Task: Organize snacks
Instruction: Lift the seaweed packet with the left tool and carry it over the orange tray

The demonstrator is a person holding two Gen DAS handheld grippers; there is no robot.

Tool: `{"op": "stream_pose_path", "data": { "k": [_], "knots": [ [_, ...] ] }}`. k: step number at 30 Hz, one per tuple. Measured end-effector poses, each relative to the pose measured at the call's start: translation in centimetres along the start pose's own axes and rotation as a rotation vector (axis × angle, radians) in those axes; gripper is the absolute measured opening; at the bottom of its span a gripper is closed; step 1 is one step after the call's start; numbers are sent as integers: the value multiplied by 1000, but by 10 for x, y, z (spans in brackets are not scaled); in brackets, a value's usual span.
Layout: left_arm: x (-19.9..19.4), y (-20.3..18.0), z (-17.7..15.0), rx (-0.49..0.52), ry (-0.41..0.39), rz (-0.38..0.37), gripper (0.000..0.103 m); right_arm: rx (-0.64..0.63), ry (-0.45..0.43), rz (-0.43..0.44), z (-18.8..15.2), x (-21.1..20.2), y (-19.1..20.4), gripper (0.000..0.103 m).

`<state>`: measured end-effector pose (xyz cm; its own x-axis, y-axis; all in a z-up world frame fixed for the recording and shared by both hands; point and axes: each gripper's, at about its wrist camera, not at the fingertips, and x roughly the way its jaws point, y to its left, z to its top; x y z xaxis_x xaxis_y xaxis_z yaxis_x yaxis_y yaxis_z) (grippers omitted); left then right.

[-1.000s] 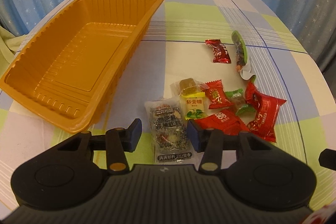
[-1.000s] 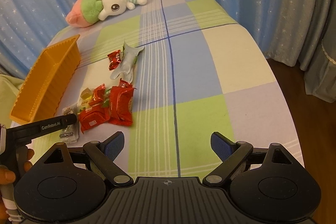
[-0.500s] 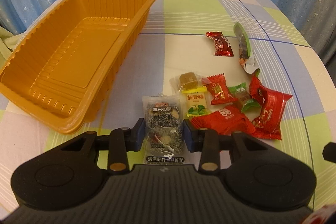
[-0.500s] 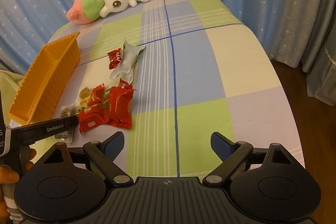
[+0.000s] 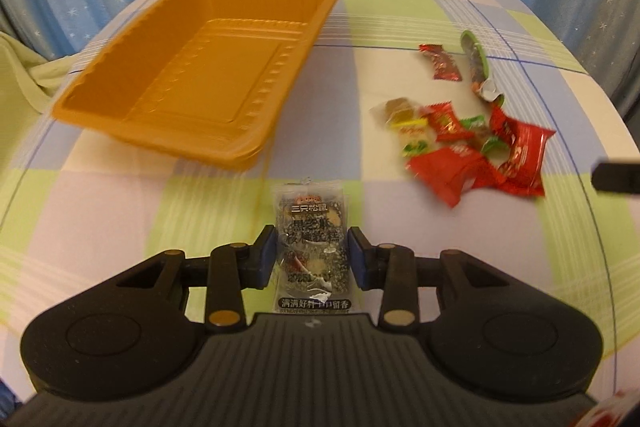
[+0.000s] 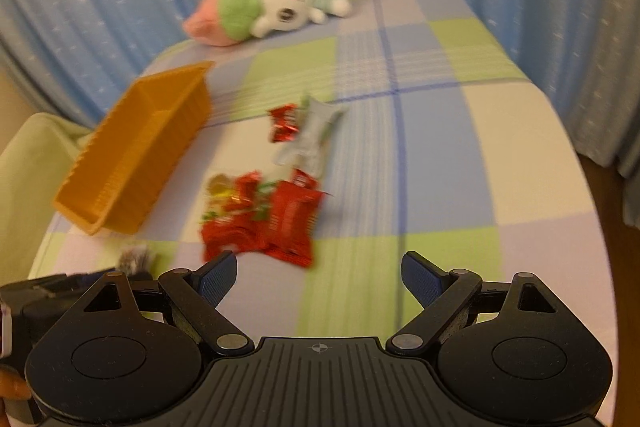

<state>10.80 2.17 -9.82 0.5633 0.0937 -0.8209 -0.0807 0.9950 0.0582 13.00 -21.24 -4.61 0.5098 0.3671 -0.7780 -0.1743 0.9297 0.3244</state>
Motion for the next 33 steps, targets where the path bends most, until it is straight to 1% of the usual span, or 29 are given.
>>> {"op": "stream_pose_path", "data": {
  "k": [2,7,12,14,16,18,20,22,26,33],
  "knots": [
    [-6,8,-6,-6,-4,21,35,-43,-12,31,3,3,10,89],
    [-21,34,-19,-58,-16,69,35,-142,-37,85,13,16,35,88],
    [-33,69,-27,-136,-18,128,35,-223,-62,124,24,36,54,87],
    [-35,84,-28,-169,-21,155,35,-256,-50,142,30,49,59,69],
    [-37,100,-29,-198,-24,181,35,-285,-29,150,34,62,64,65],
    [-38,115,-29,-223,-28,206,35,-325,-26,160,37,74,68,59],
    [-39,129,-28,-245,-32,227,35,-361,-12,158,39,85,74,47],
    [-41,141,-26,-261,-39,248,35,-379,-1,158,41,96,77,44],
    [-40,164,-22,-290,-46,275,35,-390,14,141,44,114,83,43],
    [-34,186,-14,-298,-48,279,35,-404,32,100,46,141,96,43]
  ]
}}
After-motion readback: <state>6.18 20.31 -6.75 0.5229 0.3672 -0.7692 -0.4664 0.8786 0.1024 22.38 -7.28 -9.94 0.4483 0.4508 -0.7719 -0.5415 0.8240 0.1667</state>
